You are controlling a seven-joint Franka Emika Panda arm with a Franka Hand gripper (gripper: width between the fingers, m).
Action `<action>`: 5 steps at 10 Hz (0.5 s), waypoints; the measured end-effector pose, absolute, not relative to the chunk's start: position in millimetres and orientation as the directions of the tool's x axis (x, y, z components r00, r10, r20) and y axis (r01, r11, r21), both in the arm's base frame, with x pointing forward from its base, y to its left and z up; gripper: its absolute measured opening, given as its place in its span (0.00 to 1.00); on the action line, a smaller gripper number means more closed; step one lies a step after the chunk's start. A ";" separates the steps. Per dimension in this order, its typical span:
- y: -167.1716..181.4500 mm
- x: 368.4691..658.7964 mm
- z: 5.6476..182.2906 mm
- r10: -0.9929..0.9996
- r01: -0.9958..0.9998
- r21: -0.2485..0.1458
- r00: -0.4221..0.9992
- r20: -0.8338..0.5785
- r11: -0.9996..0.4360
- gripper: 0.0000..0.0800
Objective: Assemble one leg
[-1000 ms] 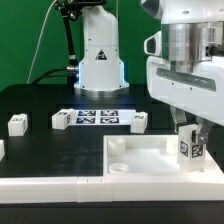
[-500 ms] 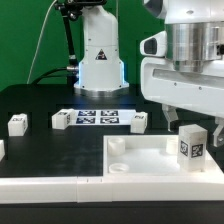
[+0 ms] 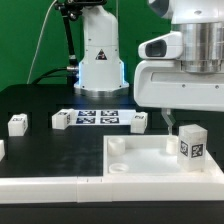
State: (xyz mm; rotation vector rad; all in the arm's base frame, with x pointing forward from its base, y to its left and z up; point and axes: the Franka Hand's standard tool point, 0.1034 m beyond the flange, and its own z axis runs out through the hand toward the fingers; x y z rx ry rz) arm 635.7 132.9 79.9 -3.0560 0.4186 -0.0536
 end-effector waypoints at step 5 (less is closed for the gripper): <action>127.0 637.2 80.1 0.102 0.104 -0.043 0.994 0.050 -0.994 0.81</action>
Offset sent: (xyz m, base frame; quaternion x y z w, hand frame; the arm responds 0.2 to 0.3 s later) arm 0.0028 -0.0011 0.0018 -0.0137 -0.0032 -0.1749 0.9845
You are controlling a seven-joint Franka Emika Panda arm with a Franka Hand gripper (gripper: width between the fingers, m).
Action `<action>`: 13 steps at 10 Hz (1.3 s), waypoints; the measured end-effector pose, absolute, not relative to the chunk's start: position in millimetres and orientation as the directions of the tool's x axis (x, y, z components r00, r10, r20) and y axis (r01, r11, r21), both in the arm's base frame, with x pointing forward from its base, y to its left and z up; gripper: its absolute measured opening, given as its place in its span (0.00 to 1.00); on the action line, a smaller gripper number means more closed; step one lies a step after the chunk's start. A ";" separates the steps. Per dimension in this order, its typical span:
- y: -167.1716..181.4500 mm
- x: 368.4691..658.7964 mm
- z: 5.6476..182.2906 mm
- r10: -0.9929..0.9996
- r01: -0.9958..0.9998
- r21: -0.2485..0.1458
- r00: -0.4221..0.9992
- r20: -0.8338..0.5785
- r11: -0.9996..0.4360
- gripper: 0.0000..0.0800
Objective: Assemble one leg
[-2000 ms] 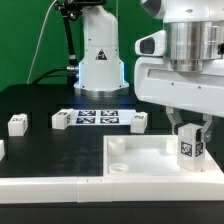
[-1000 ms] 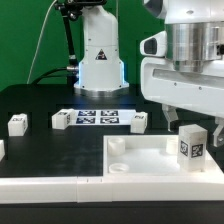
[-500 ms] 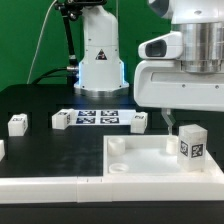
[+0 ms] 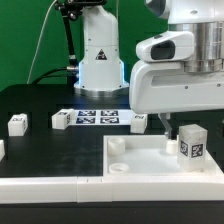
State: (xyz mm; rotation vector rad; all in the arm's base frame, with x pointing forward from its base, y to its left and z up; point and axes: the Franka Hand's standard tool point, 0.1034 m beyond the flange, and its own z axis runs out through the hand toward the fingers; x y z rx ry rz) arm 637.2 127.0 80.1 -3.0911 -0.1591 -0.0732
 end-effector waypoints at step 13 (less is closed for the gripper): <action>121.8 637.1 80.0 -0.232 -0.229 -0.048 0.971 0.055 -0.972 0.36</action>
Offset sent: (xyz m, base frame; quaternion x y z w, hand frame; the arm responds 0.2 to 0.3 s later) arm 0.0000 0.0000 0.0000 0.0000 0.0000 0.0000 1.0000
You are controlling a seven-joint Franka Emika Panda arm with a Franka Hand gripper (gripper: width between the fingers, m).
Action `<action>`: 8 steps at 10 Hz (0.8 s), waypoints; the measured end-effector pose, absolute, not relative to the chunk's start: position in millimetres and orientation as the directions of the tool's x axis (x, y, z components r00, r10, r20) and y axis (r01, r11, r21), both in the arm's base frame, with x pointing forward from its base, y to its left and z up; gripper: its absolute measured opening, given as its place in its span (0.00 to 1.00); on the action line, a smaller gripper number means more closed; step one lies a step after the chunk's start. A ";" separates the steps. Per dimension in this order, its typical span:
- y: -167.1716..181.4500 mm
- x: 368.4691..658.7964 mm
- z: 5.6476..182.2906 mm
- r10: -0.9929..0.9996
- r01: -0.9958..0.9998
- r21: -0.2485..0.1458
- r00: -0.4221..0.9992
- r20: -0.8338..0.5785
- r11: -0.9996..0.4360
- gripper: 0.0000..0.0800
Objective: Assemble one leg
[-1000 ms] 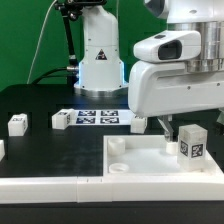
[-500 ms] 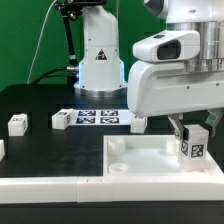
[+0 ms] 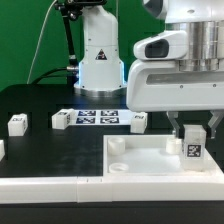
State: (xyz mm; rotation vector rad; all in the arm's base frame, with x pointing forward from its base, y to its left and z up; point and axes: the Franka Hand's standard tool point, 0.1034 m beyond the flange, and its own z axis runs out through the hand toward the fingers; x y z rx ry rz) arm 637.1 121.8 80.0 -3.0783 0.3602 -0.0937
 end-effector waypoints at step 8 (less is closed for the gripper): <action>119.4 636.2 78.0 -0.895 -0.893 -0.067 0.446 -0.007 -0.445 0.36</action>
Offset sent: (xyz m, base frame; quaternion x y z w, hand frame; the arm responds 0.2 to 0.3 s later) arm -0.0048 -0.0058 -0.0065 0.0012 0.0088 0.3291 0.9443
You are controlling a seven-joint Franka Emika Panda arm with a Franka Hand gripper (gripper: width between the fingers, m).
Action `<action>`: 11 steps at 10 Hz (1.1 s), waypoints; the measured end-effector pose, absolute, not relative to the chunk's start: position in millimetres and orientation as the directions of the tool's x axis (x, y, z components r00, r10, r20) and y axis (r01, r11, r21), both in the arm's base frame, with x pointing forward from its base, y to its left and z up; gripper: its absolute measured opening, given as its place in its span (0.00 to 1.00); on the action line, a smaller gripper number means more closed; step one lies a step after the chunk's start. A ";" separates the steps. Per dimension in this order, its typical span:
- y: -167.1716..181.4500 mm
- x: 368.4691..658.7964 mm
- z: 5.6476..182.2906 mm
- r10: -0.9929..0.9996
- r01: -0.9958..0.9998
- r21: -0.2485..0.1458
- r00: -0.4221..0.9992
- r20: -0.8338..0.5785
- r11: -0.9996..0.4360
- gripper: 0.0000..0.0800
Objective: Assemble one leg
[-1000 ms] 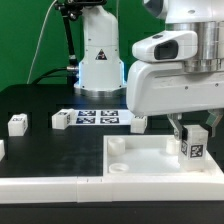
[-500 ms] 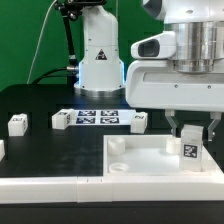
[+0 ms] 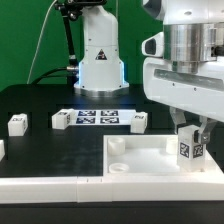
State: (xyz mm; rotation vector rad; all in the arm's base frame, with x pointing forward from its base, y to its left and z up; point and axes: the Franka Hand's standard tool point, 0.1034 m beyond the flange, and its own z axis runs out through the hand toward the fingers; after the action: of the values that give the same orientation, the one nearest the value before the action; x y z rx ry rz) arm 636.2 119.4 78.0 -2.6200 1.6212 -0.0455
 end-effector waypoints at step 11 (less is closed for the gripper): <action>130.6 635.4 76.6 -0.494 -0.491 -0.071 0.869 0.040 -0.868 0.81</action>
Offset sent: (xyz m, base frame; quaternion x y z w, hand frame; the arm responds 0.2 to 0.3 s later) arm 0.0000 0.0000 0.0000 0.0000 0.0000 -0.0799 0.9968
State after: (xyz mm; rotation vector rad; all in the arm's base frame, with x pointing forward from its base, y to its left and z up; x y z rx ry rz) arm 635.4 130.6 76.6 -2.9800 0.7859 -0.0876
